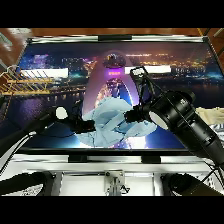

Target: Fold the shirts.

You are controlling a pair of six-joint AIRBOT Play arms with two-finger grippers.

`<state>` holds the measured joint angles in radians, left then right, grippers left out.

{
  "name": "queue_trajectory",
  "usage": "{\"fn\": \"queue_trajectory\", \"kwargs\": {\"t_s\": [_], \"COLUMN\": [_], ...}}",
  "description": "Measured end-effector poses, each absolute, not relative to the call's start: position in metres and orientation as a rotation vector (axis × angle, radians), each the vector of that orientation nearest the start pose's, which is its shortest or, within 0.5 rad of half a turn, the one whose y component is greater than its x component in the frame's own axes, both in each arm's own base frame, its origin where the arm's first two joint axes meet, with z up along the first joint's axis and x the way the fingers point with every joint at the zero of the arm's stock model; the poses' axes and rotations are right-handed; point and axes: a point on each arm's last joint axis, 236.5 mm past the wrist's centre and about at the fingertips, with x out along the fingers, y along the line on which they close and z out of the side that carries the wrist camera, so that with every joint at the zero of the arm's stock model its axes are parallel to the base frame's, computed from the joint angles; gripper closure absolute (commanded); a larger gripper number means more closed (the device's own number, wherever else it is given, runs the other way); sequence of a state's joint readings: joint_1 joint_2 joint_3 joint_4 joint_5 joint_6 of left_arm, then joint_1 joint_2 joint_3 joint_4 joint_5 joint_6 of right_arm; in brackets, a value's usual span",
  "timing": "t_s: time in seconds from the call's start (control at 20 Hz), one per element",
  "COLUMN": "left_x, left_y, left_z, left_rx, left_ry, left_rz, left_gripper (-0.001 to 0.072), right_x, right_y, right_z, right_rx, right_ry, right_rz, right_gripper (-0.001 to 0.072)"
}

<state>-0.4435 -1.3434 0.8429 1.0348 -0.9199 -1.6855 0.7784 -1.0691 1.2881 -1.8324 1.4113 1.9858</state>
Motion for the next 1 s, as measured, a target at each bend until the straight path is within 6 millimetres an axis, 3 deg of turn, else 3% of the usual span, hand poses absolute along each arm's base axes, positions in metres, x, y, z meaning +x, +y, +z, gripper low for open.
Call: {"fn": "queue_trajectory", "kwargs": {"t_s": [0.05,0.15,0.3,0.4,0.55,0.7,0.8,0.95,1.0], "left_x": [0.269,0.267,0.277,0.293,0.311,0.295,0.257,0.198,0.183], "left_y": [-0.237,-0.238,-0.241,-0.237,-0.222,-0.201,-0.194,-0.191,-0.192], "left_z": [-0.082,-0.077,-0.044,-0.008,0.068,0.129,0.133,0.095,0.075], "left_rx": [-0.335,-0.299,-0.229,-0.160,0.026,0.205,0.308,0.419,0.427], "left_ry": [1.530,1.530,1.445,1.321,1.061,0.875,0.898,1.040,1.092], "left_rz": [-0.417,-0.475,-0.586,-0.631,-0.685,-0.727,-0.795,-0.900,-0.917], "left_gripper": [0.0632,0.0650,0.0651,0.0651,0.0654,0.0656,0.0654,0.0617,0.0438], "right_x": [0.284,0.288,0.293,0.295,0.297,0.294,0.292,0.292,0.291], "right_y": [0.193,0.190,0.184,0.182,0.180,0.180,0.180,0.192,0.199], "right_z": [0.120,0.122,0.124,0.125,0.126,0.124,0.123,0.118,0.114], "right_rx": [-0.266,-0.275,-0.293,-0.302,-0.273,-0.234,-0.210,-0.147,-0.130], "right_ry": [1.089,1.074,1.056,1.046,1.044,1.059,1.071,1.083,1.098], "right_rz": [0.248,0.236,0.214,0.201,0.176,0.153,0.141,0.152,0.164], "right_gripper": [0.0641,0.0641,0.0641,0.0641,0.0641,0.0641,0.0641,0.0641,0.0642]}}
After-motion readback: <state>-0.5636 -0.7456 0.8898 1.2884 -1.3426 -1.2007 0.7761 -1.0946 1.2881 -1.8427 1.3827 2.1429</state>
